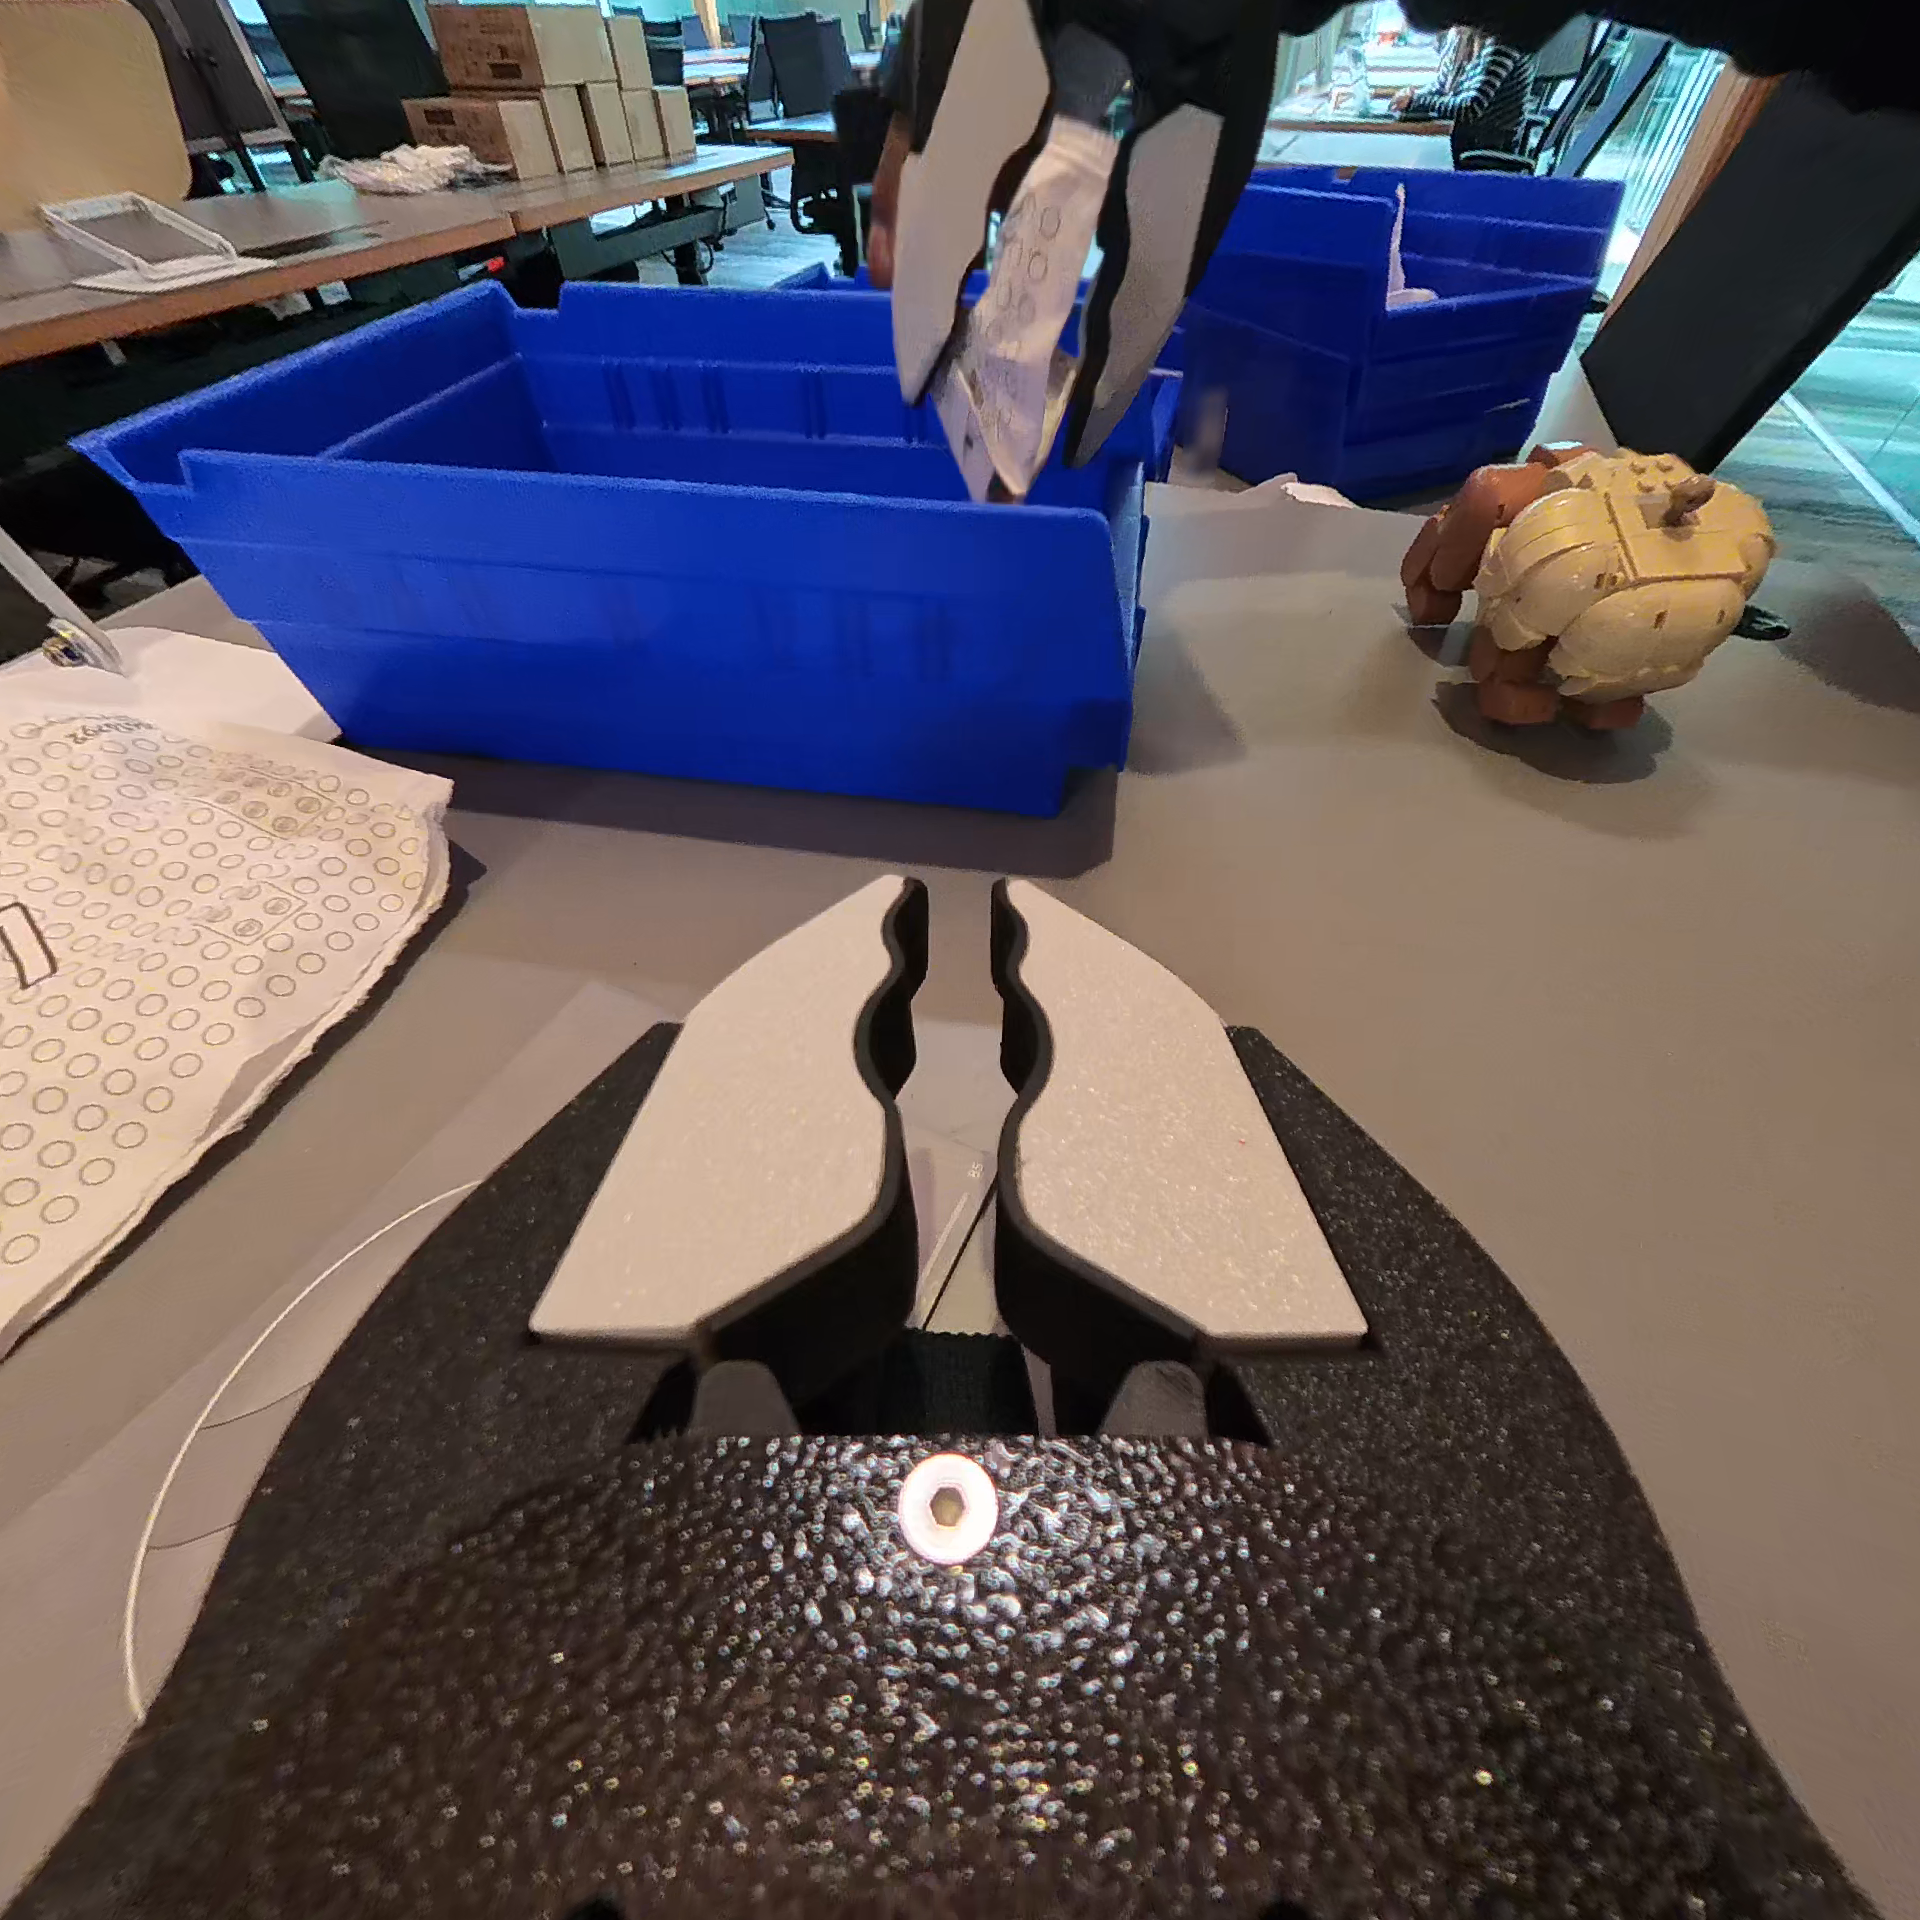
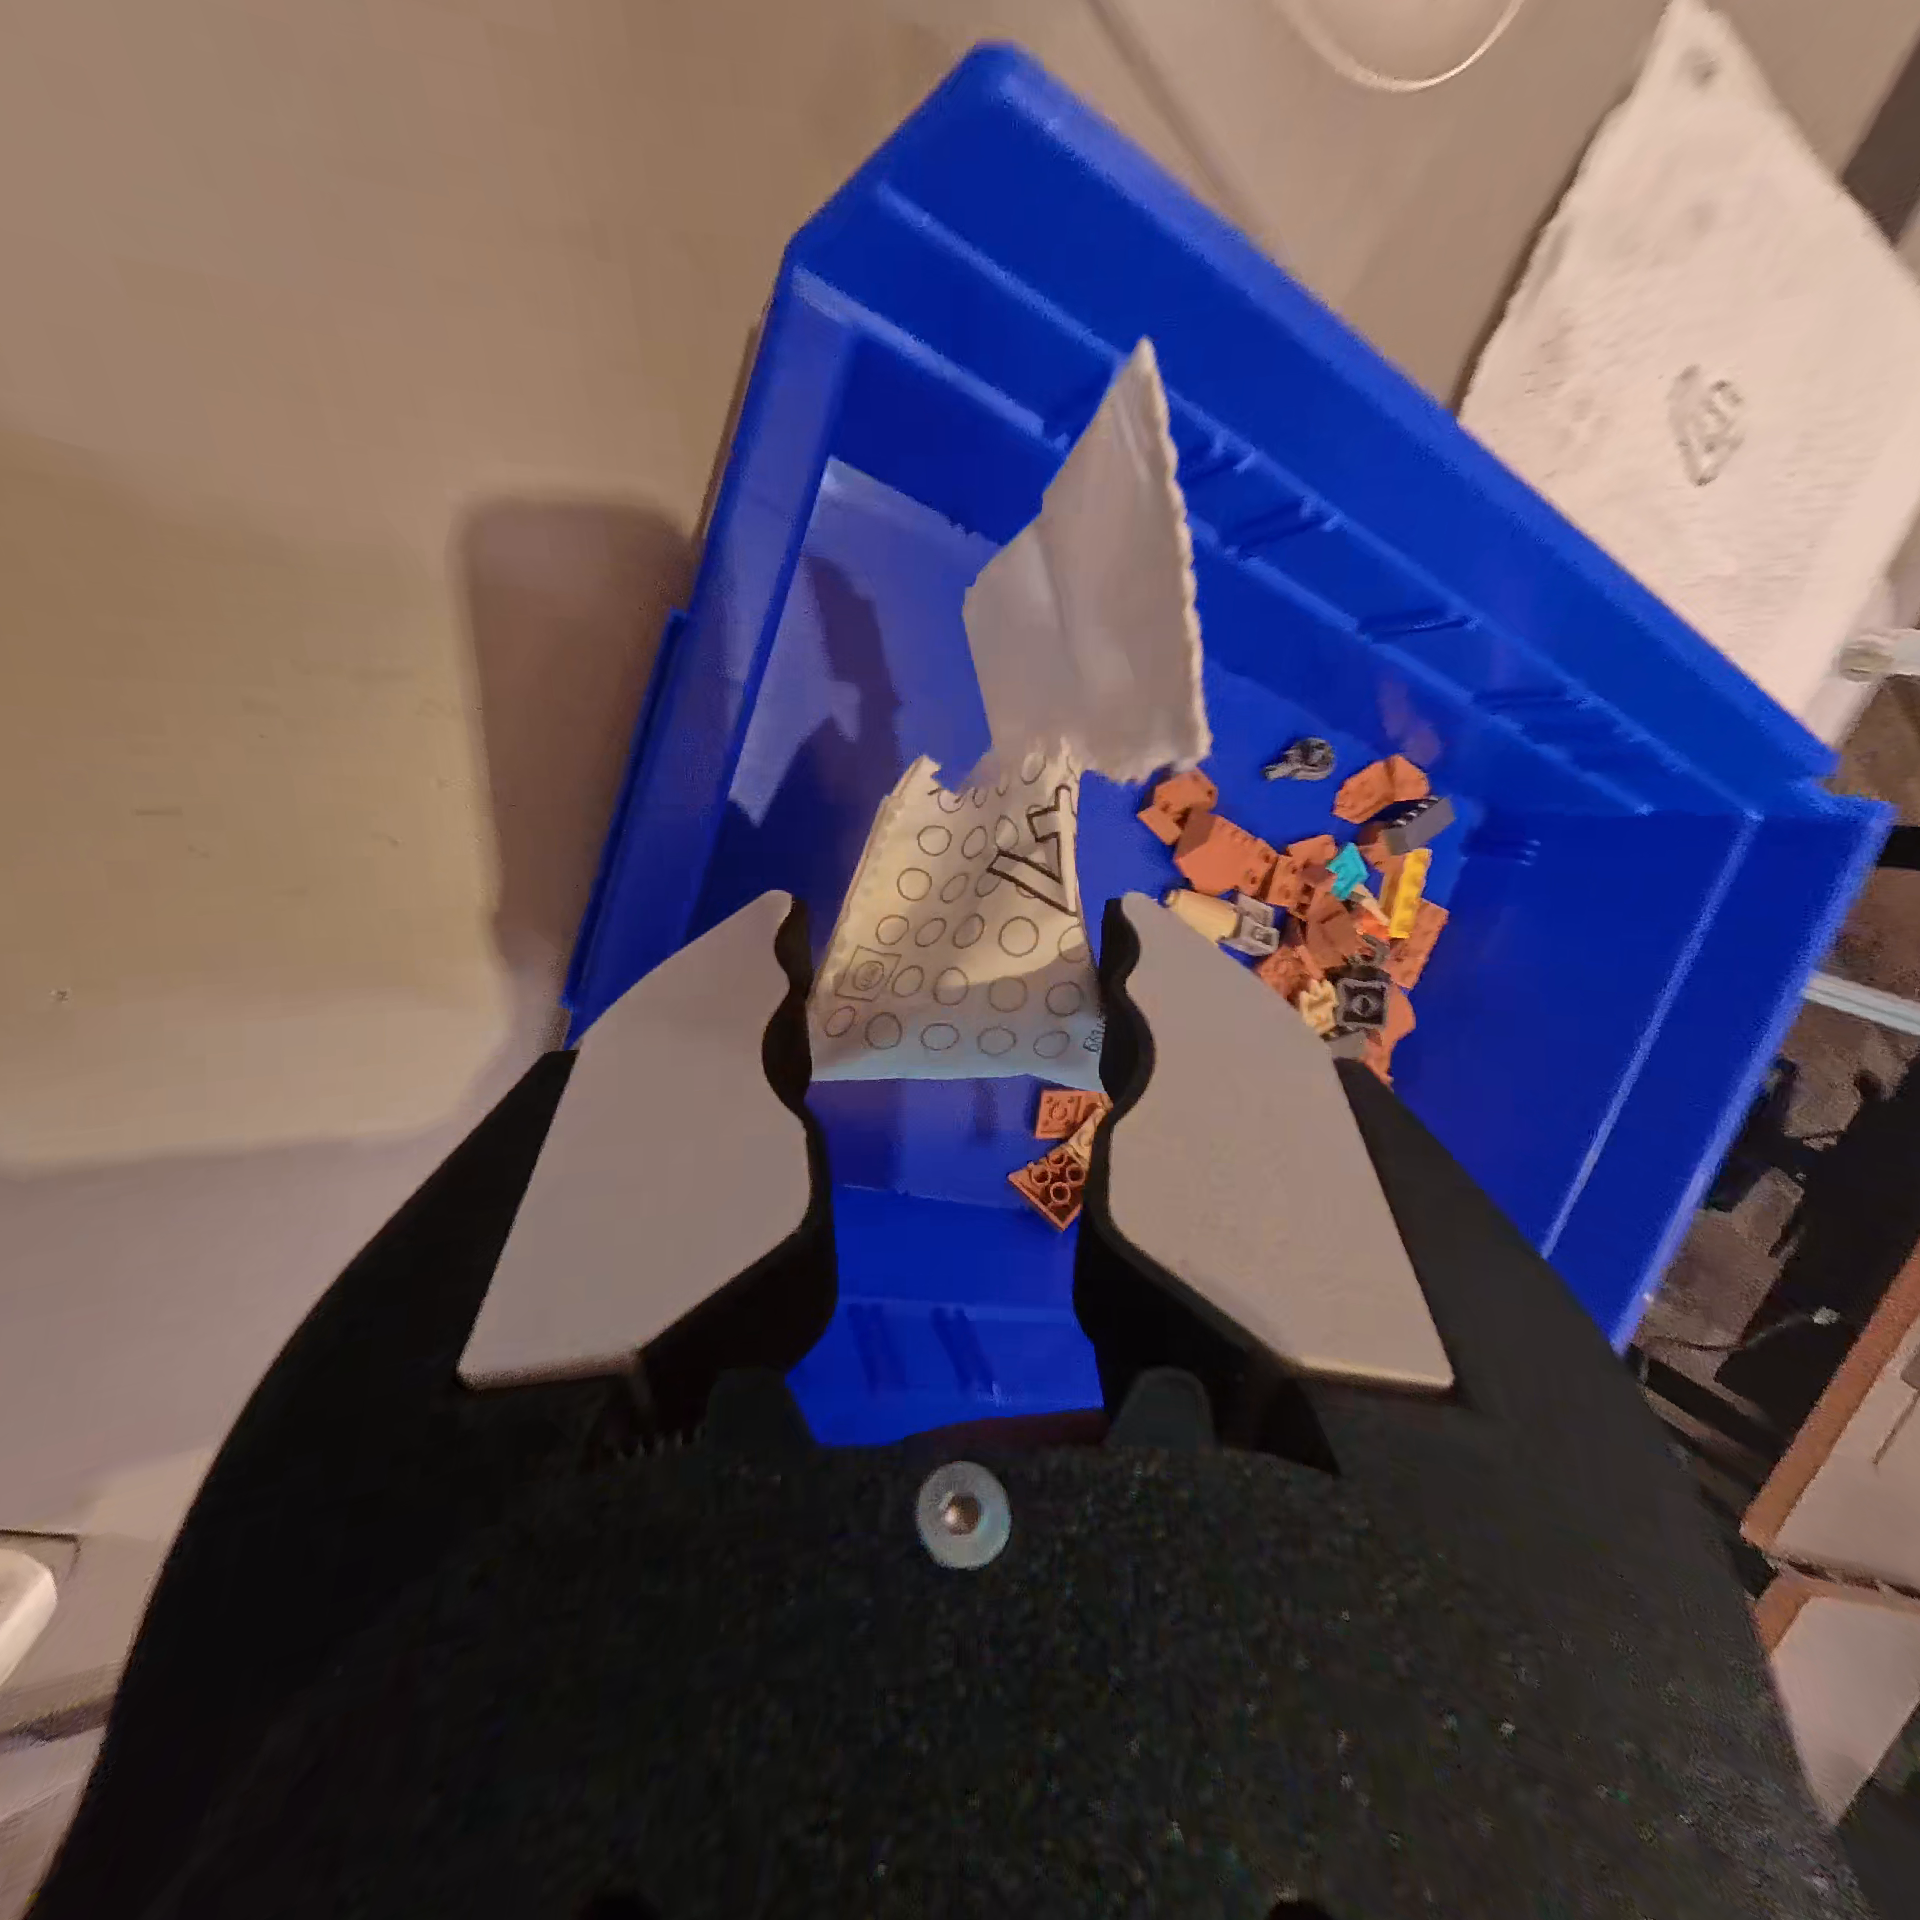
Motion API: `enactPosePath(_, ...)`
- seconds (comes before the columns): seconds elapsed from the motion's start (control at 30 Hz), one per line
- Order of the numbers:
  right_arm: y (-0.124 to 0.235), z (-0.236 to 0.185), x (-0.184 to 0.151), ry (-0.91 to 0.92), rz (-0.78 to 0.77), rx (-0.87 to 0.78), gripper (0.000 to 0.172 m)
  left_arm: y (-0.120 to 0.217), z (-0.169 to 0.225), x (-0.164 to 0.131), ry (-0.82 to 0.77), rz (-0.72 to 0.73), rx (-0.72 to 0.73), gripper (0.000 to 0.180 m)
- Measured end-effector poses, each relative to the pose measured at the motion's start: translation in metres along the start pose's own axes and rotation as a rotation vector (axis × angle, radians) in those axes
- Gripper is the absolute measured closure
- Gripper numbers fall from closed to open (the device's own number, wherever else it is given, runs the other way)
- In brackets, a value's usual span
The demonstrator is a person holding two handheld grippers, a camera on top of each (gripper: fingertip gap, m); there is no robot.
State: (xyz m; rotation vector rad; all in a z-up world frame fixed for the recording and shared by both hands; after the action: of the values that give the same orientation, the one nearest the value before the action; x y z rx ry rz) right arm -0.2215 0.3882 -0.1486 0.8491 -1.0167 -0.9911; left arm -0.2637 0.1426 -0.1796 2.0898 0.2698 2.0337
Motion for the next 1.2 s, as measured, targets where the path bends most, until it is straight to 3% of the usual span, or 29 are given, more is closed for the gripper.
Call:
enactPosePath(0.3, -0.039, -0.011, -0.018, 0.047, -0.17, 0.199, 0.119, -0.004, 0.008, -0.004, -0.064, -0.045, -0.03, 0.17)
enactPosePath(0.53, -0.042, -0.012, -0.022, 0.047, -0.305, 0.334, 0.115, -0.004, 0.011, -0.004, -0.045, -0.048, -0.057, 0.17)
enactPosePath(1.2, -0.037, -0.009, -0.026, -0.097, -0.559, 0.5, 0.104, -0.001, 0.009, -0.003, -0.01, -0.037, -0.094, 0.175)
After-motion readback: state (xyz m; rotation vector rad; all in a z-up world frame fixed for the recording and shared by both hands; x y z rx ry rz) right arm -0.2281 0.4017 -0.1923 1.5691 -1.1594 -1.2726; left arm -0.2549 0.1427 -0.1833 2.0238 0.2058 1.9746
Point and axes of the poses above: each gripper's, where its closed fingertips meet, y back along the fingers, x out of its top, z = x × y across the jaws, the point moved 4 cm from there along y, back along the fingers, and after that the axes turned 4 degrees about x, right-handed, at the moved point
